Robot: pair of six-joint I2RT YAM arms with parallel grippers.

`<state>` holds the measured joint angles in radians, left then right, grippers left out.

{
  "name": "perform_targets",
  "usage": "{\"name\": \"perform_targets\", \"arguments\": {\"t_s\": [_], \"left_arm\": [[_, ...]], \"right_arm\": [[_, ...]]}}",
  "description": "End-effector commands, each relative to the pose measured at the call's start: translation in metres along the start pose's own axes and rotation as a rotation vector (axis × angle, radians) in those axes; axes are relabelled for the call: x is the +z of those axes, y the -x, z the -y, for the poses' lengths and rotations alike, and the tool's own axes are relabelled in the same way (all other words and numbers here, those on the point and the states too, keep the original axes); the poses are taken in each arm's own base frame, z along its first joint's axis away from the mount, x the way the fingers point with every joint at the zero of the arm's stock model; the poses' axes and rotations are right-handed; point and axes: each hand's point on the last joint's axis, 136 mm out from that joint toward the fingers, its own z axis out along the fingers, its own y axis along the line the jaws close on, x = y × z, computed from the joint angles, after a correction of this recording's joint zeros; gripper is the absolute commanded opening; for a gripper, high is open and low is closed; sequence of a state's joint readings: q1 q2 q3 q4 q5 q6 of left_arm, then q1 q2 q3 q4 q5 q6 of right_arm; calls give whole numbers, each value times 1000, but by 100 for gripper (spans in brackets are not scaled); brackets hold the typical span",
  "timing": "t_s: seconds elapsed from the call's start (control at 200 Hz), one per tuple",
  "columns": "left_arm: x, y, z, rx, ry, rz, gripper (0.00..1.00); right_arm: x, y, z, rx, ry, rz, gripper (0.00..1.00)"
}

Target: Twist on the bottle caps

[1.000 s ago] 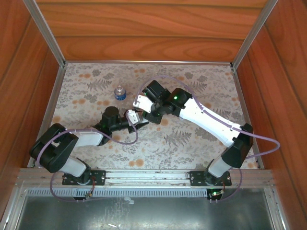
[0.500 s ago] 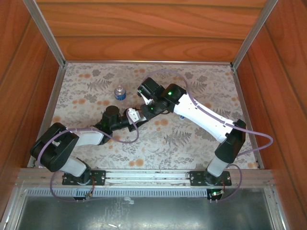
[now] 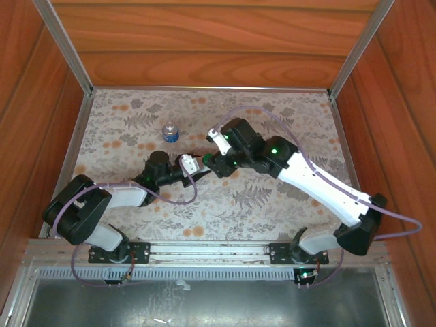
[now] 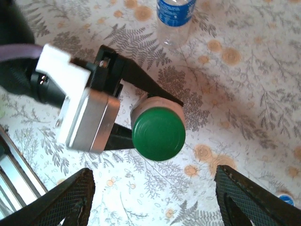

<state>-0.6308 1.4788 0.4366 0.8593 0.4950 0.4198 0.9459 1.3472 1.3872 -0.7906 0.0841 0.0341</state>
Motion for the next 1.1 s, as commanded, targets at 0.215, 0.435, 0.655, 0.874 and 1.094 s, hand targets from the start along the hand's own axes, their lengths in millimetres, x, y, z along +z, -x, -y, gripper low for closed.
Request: {"name": "perform_targets", "arguments": {"t_s": [0.215,0.435,0.655,0.874,1.094], "left_arm": [[-4,1,-3,-7,26,-28,51],[5,-17,12,8,2,-85,51],[6,-3,24,5,-14,-57,51],[7,7,43,67,-48,-37,51],[5,16,51,90,-69,-10,51]], "right_arm": [[-27,0,-30,-569,151,212,75],[-9,-18,-21,-819,145,41,77],[4,-31,-19,-858,165,-29,78],[11,-39,-17,-874,175,-54,79],[11,-42,-11,-860,171,-83,75]]}}
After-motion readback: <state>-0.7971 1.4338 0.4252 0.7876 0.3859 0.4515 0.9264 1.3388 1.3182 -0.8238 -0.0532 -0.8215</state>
